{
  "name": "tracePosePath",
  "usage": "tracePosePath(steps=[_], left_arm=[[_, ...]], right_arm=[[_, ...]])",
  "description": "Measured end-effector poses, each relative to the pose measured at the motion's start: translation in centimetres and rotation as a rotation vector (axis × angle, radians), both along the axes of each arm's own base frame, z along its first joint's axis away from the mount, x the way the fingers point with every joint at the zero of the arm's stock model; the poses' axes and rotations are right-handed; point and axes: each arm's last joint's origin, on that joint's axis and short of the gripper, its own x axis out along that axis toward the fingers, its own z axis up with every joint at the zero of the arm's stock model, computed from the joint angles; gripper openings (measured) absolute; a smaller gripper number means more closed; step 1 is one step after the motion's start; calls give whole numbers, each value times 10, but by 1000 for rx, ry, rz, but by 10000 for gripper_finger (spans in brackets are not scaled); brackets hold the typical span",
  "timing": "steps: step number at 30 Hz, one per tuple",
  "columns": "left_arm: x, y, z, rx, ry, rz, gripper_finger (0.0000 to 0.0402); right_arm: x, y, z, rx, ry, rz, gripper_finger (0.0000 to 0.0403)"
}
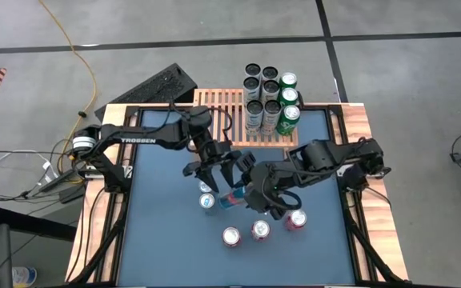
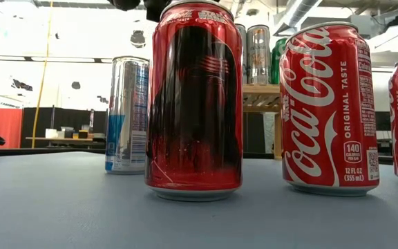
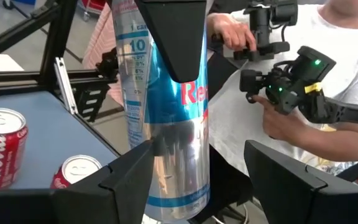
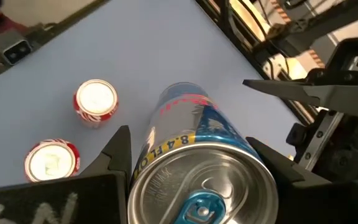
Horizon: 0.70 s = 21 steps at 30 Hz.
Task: Place canned beverage on shelf
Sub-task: Put the bottom right blue soda can on the shelf
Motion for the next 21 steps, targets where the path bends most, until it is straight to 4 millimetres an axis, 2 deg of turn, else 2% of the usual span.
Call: tracePosePath(steps=[5, 11, 17, 21], left_arm=[[2, -8, 0, 2, -8, 12, 238], [2, -3, 0, 6, -18, 67, 238], [2, -6, 1, -24, 41, 13, 238], [2, -13, 0, -29, 58, -21, 238]], right_arm=[[3, -3, 2, -8, -20, 67, 190], [5, -6, 3, -19, -44, 84, 190], [9, -11, 4, 2, -60, 101, 190], [18, -8, -3, -38, -57, 152, 190]])
